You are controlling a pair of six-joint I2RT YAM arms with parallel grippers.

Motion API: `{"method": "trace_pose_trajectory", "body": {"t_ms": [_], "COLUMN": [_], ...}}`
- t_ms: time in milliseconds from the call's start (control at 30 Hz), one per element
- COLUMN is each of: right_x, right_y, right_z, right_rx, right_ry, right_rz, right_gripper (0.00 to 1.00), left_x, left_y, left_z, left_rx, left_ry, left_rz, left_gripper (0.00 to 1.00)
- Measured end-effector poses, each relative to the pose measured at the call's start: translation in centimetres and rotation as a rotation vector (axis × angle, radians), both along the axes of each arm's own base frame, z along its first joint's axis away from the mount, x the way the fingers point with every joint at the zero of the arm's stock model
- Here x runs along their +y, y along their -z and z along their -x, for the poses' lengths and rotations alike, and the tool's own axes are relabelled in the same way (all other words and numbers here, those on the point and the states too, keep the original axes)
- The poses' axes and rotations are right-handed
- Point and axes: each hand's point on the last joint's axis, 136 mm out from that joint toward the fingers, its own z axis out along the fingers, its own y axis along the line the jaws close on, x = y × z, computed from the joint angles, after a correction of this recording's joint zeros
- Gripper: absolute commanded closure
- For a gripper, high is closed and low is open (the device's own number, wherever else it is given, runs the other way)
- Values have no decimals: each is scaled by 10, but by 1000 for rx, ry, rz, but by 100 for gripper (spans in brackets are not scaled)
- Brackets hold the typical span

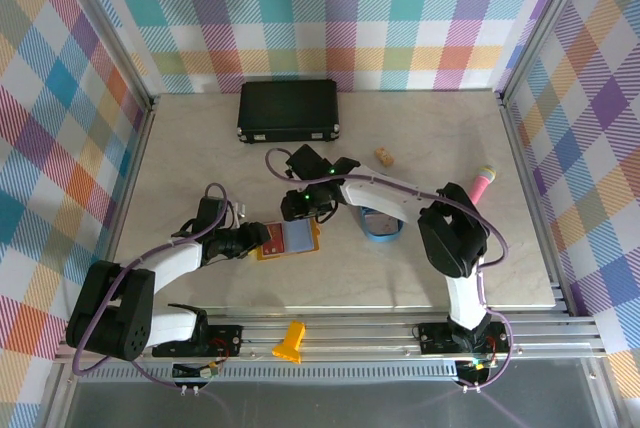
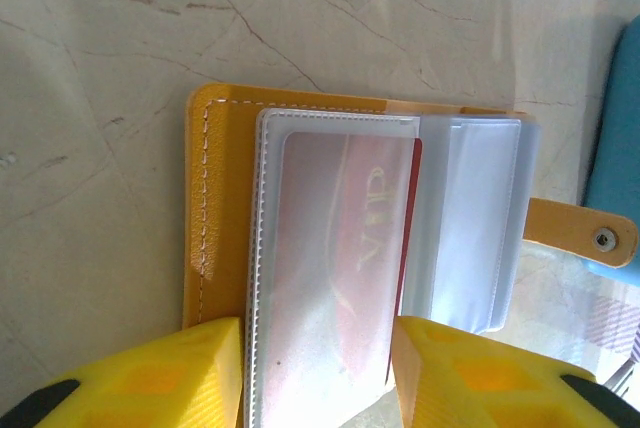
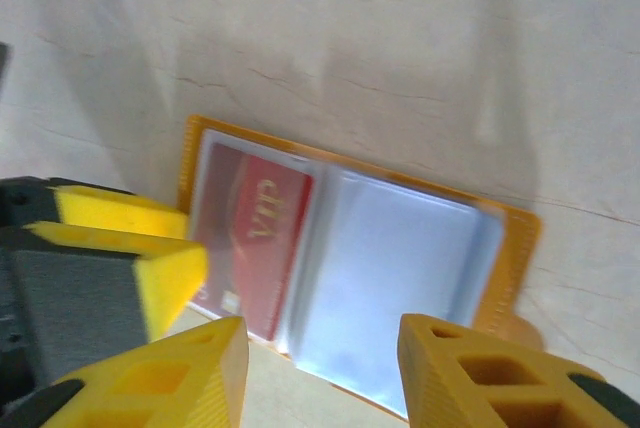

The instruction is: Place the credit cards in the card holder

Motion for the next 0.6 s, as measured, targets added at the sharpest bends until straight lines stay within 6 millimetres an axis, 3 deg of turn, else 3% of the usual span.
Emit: {"method": "trace_pose_trajectory", "body": {"t_ms": [333, 600], "right_x": [-3, -5], "right_y": [45, 55], "right_z": [-1, -3], "right_rx": [105, 131], "right_ry": [11, 41], "right_rz": [118, 160], "right_gripper": [54, 53], "left_x": [-4, -4], "left_y": [0, 0], "left_z": [-7, -7], "left_rx": [-3, -3], "left_ry": [13, 14], "left_rz": [12, 12], "left_gripper": [57, 57]}}
